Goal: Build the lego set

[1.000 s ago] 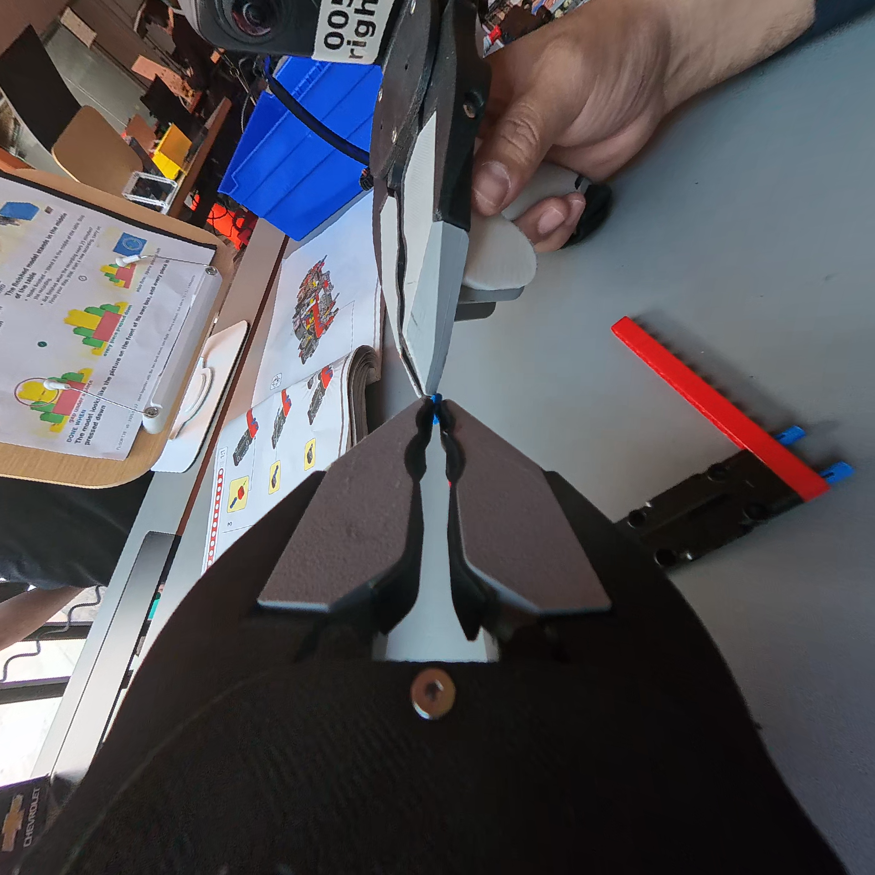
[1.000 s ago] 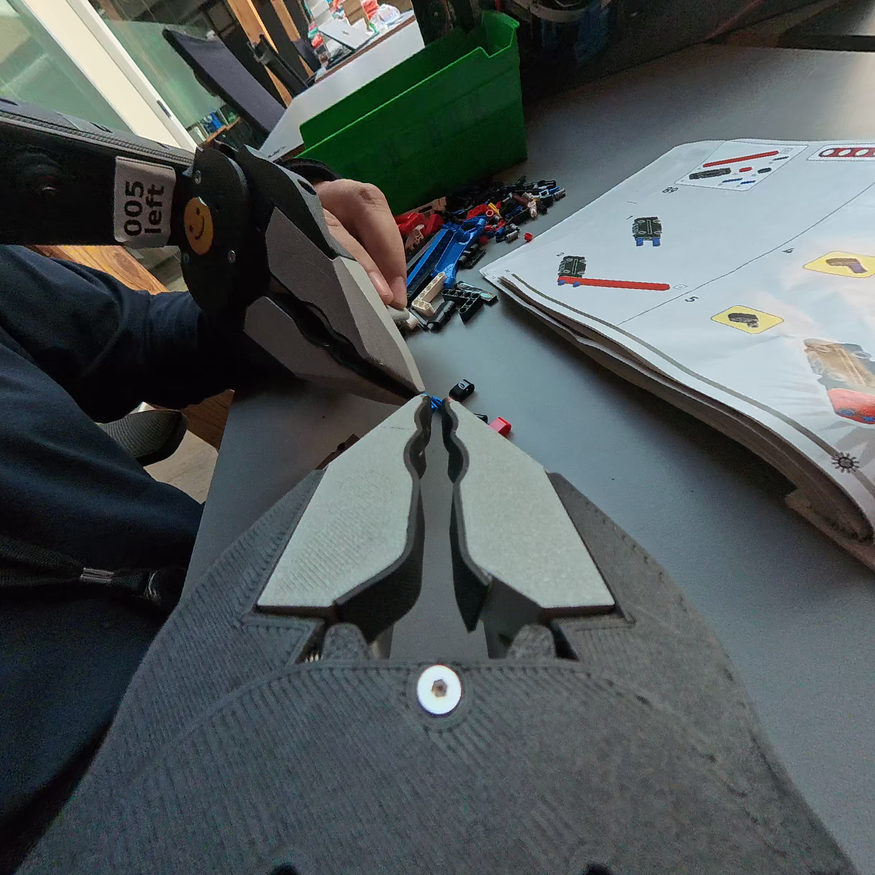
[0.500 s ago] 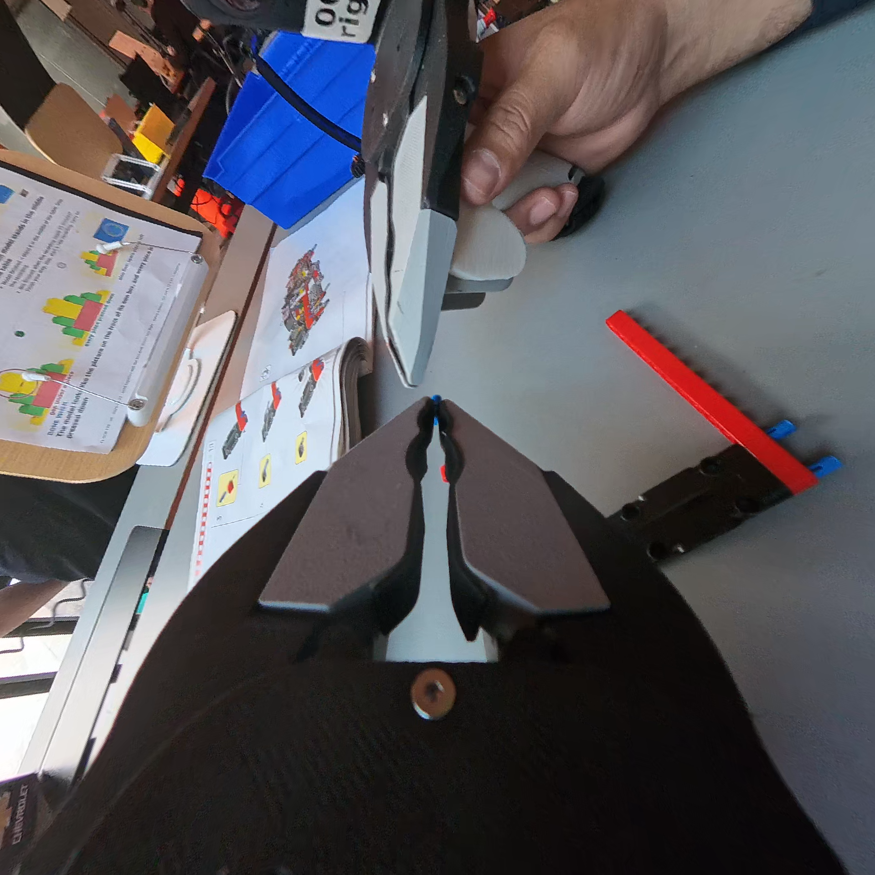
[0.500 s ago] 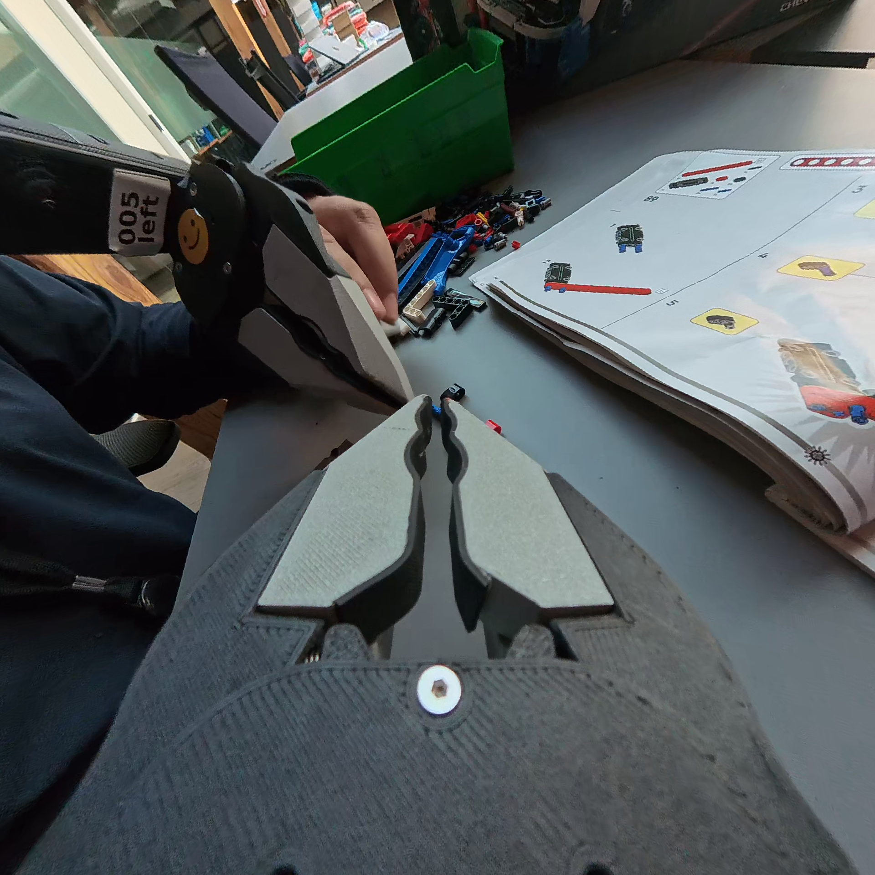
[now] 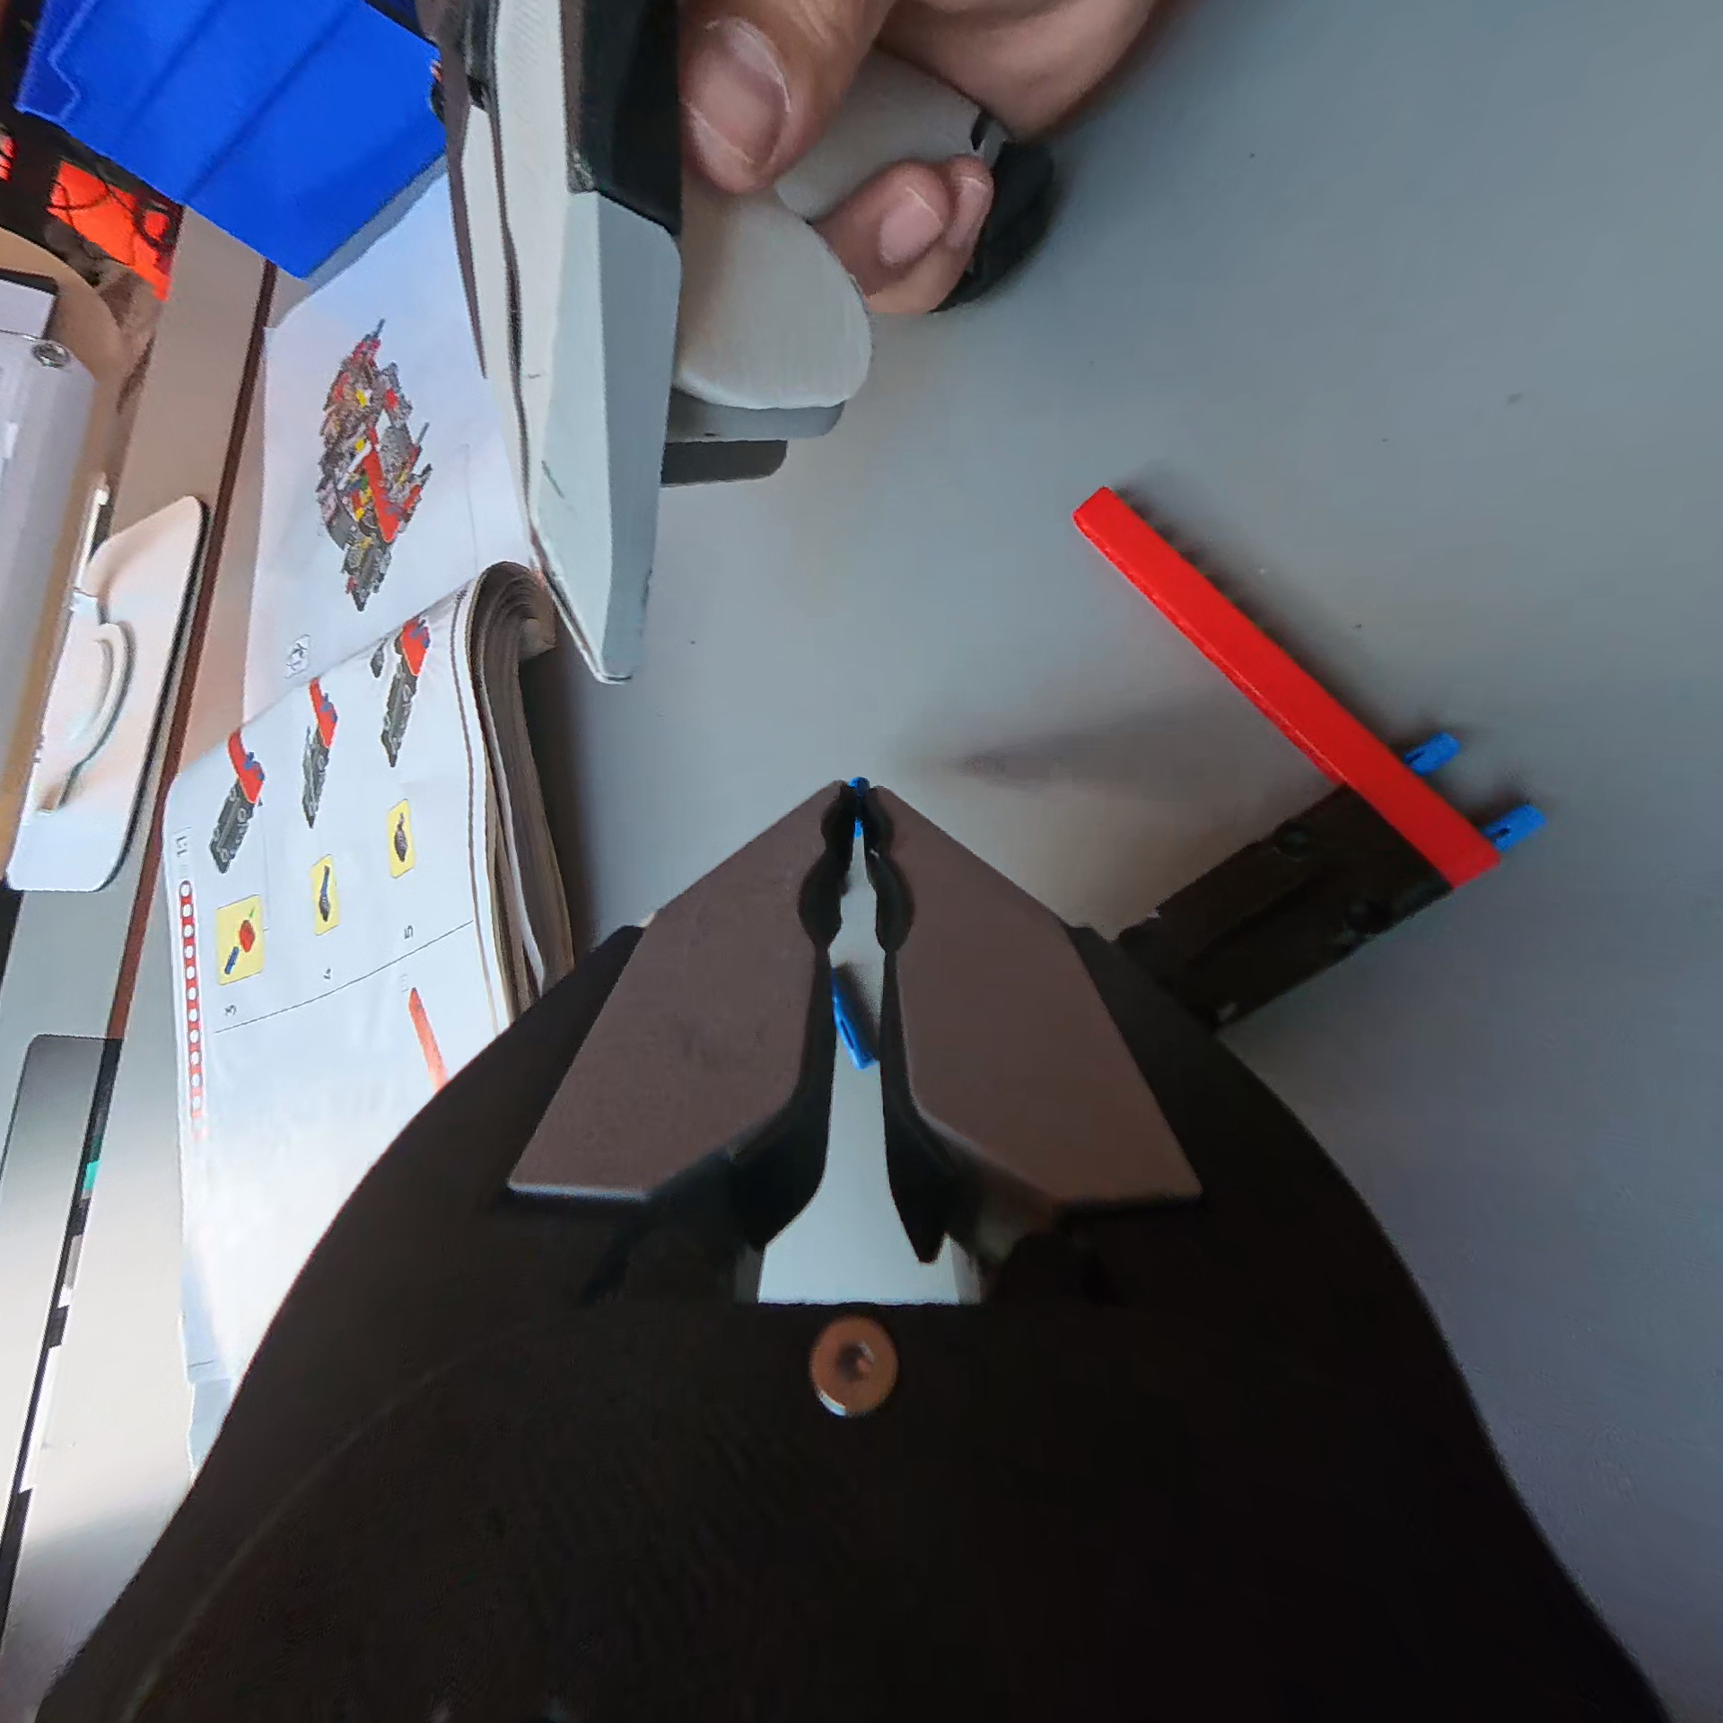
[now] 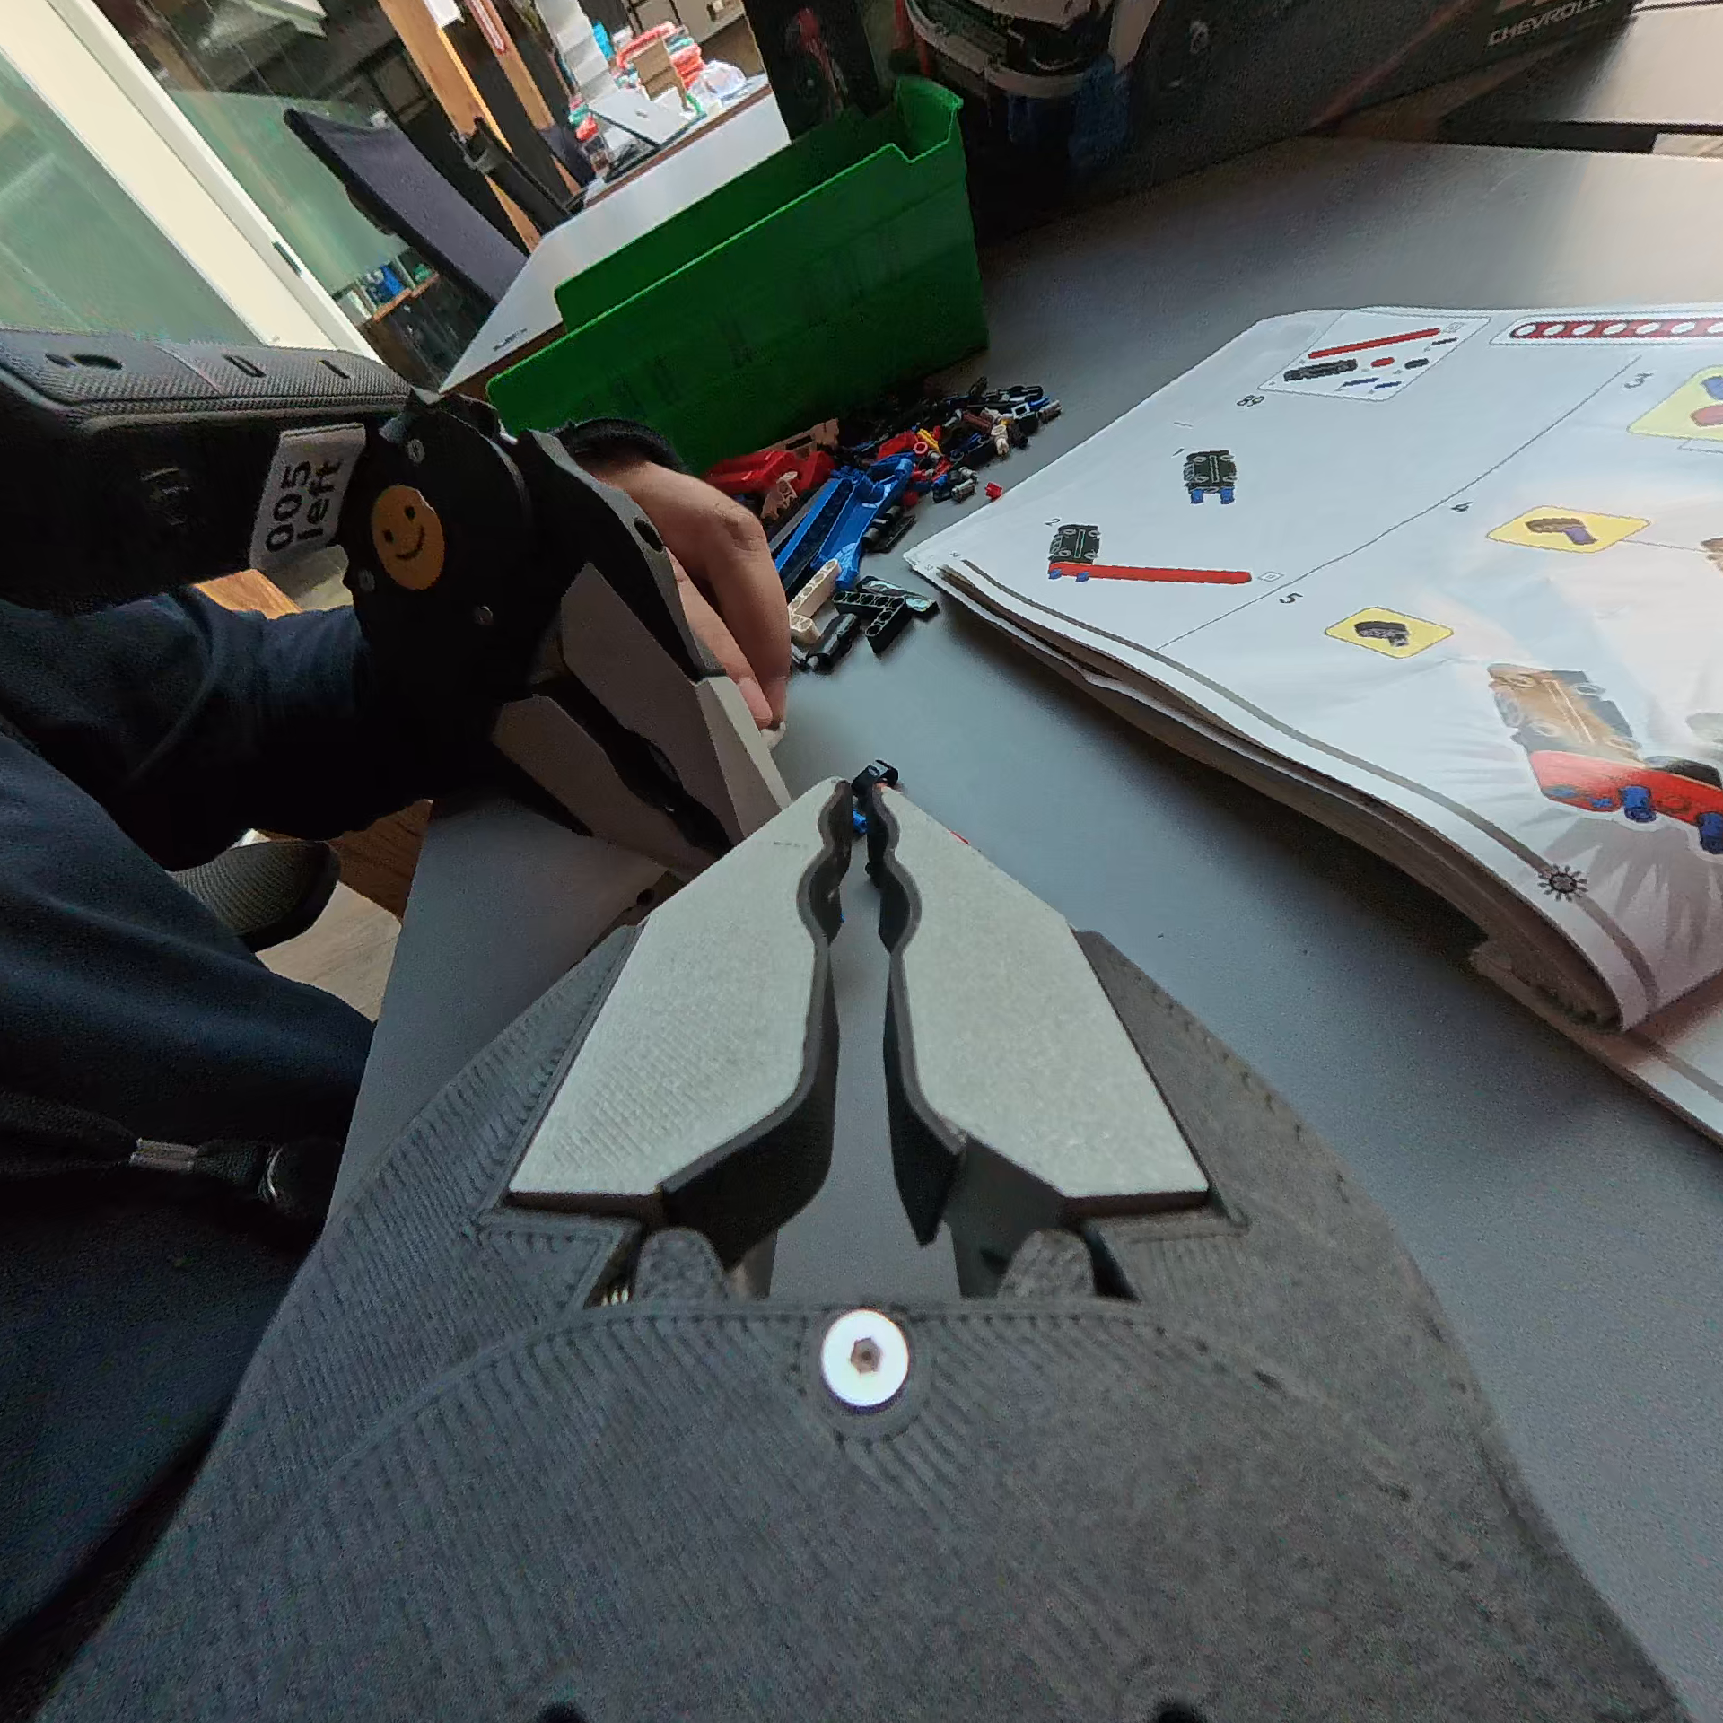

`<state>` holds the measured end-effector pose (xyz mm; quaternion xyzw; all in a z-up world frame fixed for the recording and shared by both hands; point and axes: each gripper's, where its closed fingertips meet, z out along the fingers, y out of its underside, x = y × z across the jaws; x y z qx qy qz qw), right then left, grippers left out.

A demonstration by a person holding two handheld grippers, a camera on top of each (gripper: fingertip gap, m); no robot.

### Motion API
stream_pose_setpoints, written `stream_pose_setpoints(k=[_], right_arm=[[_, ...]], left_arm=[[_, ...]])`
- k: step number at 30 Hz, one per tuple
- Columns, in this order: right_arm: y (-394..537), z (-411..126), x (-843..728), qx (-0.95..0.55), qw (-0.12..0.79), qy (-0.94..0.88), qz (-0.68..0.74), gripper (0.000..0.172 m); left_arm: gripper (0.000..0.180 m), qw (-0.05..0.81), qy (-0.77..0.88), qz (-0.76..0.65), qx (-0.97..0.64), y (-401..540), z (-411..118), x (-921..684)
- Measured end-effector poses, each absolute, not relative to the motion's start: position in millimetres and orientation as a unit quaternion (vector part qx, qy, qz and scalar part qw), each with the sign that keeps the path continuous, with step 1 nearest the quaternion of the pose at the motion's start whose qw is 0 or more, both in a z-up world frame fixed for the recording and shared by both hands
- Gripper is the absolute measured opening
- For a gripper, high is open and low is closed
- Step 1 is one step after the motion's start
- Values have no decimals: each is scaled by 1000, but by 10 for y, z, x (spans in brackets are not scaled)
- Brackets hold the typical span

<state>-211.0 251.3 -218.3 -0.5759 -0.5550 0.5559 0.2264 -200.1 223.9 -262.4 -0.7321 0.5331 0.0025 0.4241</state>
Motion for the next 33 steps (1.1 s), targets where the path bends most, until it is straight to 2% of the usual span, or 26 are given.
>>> stream_pose_setpoints(k=[16, 24, 33], right_arm=[[2551, -2172, -2107, -579, 231, -548, 558, 0], [2544, -2198, -2111, -581, 231, -555, 549, 0], [2548, -2202, -2113, -582, 228, -553, 551, 0]], left_arm=[[0, 403, 543, 32, -736, 2204, -2615, -2184], [0, 496, 387, 39, -776, 2431, -2021, -2704], [0, 433, 424, 15, -795, 2334, -2330, -2474]])
